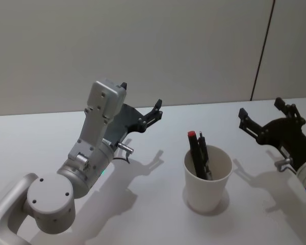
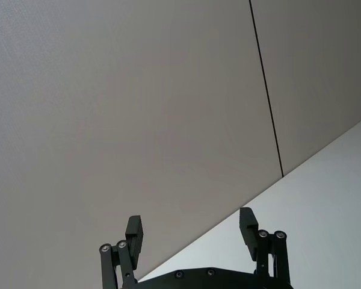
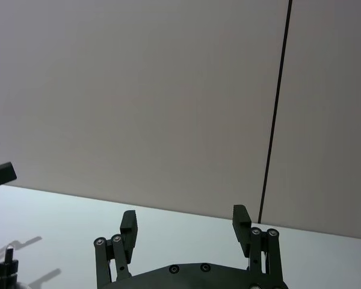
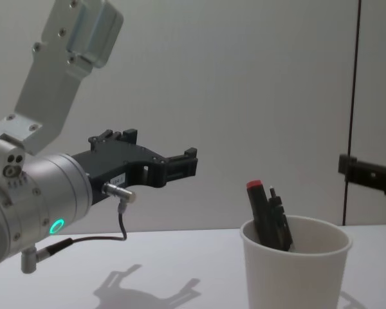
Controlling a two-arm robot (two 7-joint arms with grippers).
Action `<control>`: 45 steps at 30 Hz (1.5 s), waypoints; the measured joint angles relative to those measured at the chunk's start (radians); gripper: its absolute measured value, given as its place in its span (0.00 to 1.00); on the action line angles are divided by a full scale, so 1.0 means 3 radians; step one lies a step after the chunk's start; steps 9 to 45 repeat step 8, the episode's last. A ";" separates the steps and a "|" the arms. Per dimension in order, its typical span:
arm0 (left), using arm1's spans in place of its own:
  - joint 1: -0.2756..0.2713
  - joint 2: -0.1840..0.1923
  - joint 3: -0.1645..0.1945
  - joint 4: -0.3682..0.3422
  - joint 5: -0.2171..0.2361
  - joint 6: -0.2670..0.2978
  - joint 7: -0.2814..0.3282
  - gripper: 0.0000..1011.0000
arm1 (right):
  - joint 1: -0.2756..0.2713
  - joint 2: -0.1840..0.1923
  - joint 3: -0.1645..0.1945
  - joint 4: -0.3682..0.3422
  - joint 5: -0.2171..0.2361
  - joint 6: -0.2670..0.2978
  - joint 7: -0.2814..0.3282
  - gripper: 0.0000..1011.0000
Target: Place the pen into the pen holder.
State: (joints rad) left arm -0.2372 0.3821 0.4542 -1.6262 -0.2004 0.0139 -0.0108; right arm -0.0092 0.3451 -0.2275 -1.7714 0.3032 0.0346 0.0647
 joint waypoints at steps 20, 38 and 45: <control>0.0000 0.0000 0.0000 0.0000 0.0000 0.0000 0.0000 0.99 | -0.0020 -0.0027 0.0009 0.0019 -0.0053 -0.0002 0.0009 0.99; 0.0000 0.0000 0.0000 0.0000 0.0000 0.0000 0.0000 0.99 | -0.0020 -0.0027 0.0009 0.0019 -0.0053 -0.0002 0.0009 0.99; 0.0000 0.0000 0.0000 0.0000 0.0000 0.0000 0.0000 0.99 | -0.0020 -0.0027 0.0009 0.0019 -0.0053 -0.0002 0.0009 0.99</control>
